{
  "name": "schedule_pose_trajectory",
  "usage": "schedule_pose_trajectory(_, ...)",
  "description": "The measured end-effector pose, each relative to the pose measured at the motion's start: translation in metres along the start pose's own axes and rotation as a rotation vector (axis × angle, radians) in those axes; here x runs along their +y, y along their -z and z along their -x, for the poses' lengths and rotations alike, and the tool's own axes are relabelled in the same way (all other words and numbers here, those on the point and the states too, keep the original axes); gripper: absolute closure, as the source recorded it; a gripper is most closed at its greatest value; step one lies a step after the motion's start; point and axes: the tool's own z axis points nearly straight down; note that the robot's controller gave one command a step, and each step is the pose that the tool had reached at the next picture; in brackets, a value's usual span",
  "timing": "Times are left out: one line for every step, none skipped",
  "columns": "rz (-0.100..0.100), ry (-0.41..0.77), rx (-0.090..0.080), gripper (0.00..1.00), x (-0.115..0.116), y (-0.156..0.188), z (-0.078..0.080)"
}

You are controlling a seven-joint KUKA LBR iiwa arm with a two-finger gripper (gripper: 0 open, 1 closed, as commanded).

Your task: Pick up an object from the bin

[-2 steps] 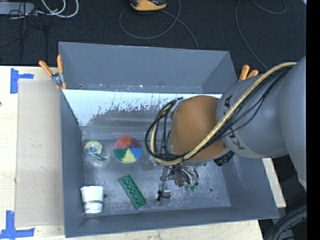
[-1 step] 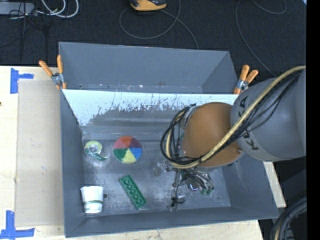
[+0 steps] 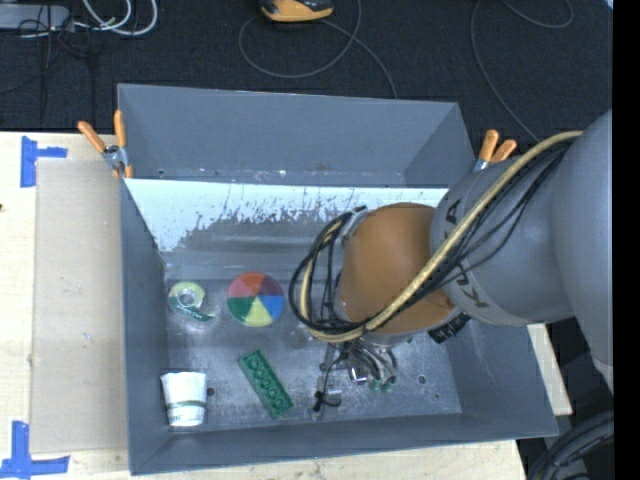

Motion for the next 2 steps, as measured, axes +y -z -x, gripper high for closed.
schedule_pose_trajectory(0.002,0.034,0.003,0.0,0.042,-0.027,0.003)
schedule_pose_trajectory(0.004,-0.173,0.001,1.0,0.047,-0.047,-0.002)
